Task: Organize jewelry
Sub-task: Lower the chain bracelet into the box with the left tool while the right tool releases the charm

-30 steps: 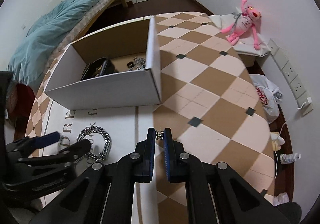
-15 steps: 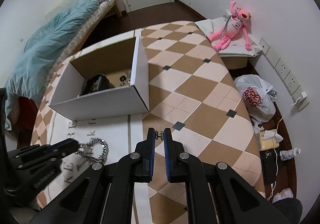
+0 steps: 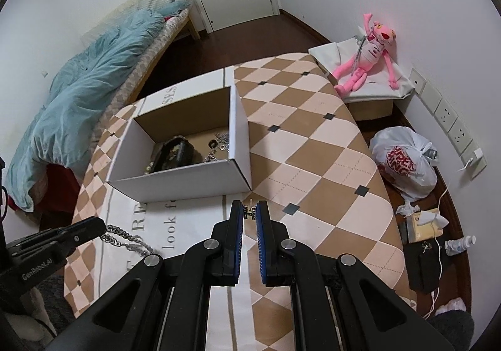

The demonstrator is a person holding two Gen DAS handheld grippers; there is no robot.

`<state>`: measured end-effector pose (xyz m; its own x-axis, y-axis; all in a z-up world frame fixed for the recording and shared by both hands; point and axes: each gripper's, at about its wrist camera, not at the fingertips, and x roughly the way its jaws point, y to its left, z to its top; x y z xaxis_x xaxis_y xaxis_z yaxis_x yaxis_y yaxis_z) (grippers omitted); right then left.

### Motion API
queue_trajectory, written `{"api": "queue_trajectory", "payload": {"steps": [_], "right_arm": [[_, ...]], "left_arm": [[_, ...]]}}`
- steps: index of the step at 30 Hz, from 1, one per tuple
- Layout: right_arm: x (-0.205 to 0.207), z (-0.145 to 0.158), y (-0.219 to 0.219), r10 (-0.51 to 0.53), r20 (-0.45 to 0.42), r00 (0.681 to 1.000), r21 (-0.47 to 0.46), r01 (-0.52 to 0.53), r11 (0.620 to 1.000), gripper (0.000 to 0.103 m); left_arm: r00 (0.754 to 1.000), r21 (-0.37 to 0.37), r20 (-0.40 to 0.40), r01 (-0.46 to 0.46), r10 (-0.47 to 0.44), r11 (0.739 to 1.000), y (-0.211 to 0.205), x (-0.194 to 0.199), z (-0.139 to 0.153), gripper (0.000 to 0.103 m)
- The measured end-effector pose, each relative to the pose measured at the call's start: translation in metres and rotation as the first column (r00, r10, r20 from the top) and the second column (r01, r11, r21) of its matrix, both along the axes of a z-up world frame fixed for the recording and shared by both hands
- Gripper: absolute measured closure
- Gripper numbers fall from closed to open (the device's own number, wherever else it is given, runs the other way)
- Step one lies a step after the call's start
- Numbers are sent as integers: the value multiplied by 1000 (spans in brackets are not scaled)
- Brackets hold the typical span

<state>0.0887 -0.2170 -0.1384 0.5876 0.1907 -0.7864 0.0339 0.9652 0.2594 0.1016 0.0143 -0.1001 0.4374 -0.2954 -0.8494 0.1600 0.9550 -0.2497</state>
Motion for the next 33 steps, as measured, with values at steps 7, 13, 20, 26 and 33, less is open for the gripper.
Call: {"api": "queue_trajectory", "payload": {"steps": [7,13,20,26,33], "right_arm": [[9,41,5,36,60,998,24,-37,999,94],[47,75,17,88,104,991,-1,-88,996,94],[100,66,29,137,20,990,12,-137,990,94],[137,37,32,168,-94,981,17,-167,986,94],[161,13,40,215,-229,949,8,-219,976,92]], "left_arm": [[997,-72,79,20,-14,997,0,12,51,100],[989,-86,144,42,-29,995,-4,49,88,100],[995,-92,95,51,-42,994,-10,101,80,100],[998,-134,-1,65,-66,989,-22,136,54,100],[995,-50,-93,24,-28,998,-30,165,37,98]]}}
